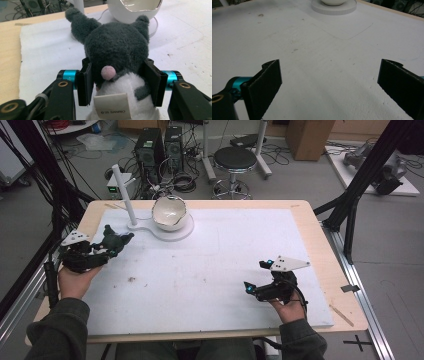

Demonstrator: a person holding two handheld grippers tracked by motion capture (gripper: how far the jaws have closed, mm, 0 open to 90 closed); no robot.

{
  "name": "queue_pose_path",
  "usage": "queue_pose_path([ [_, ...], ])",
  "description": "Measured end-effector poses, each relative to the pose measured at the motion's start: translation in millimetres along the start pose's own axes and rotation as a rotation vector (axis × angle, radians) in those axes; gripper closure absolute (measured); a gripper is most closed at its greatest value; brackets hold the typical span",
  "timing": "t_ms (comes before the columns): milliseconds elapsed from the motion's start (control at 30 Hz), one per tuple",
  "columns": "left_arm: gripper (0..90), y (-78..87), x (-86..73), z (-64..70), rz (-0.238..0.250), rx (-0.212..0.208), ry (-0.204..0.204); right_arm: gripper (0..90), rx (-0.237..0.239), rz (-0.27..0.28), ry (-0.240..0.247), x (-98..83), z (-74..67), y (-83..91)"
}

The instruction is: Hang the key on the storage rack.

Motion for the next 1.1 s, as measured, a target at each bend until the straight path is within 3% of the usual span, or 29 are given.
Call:
queue_pose_path([
  [100,48.0,3.3,4.1,1.4,0.026,0.018,-0.041,4.6,0.004,-0.002,-0.003,-0.1,-0.7,0.3],
  [233,48.0,4.8,8.1,2.3,0.052,0.028,-0.064,4.6,0.002,0.001,-0.003,0.1,-0.2,0.2],
  [533,48.0,5.8,17.9,0.6,0.082,0.057,-0.09,4.5,0.001,-0.002,-0.002,-0.3,1.2,-1.2],
  [1100,47.9,8.2,48.3,2.8,0.122,0.027,-0.071,4.6,0.012,-0.003,0.002,-0.8,1.8,-2.2],
])
Point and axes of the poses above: each handheld gripper's, and its own axes: y roughly backward along the jaws, x roughly out of its top, z roughly to its right, the point moved 9 cm from there along -y, roughly forward along the jaws, and after that the axes turned 11 degrees about z, right-handed, at the moved point
